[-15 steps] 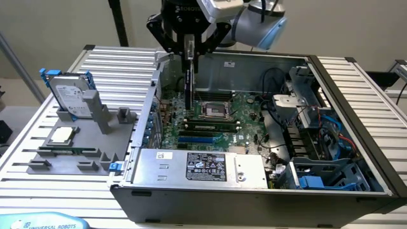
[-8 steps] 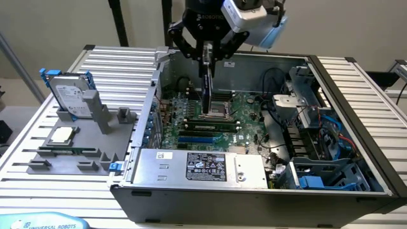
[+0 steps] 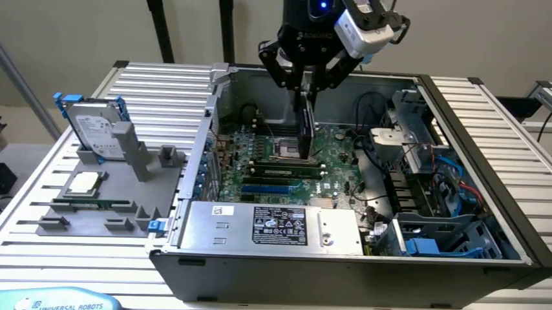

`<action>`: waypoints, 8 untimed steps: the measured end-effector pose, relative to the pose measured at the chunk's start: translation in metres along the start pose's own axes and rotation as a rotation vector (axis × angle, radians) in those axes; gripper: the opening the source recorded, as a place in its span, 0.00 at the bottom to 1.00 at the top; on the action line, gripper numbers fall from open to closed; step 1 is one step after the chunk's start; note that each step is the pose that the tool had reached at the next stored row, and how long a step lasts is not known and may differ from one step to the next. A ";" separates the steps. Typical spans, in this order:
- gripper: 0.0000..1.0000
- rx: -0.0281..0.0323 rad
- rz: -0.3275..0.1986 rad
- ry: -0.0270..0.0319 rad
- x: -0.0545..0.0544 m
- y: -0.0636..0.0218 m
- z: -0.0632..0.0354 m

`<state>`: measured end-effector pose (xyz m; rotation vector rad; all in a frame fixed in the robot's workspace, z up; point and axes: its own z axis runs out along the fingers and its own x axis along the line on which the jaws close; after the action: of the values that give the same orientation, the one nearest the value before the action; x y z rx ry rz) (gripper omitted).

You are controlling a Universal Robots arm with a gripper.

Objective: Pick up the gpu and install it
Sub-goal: 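Pick up the gpu and move the gpu toward the slot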

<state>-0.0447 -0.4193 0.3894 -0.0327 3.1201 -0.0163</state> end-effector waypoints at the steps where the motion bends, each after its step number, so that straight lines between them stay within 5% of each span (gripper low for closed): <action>1: 0.27 0.0001 0.000 0.0005 -0.004 0.0004 0.0019; 8: 0.27 0.0027 0.000 0.0053 -0.013 0.0011 0.0070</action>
<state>-0.0319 -0.4181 0.3827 -0.0327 3.1253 -0.0207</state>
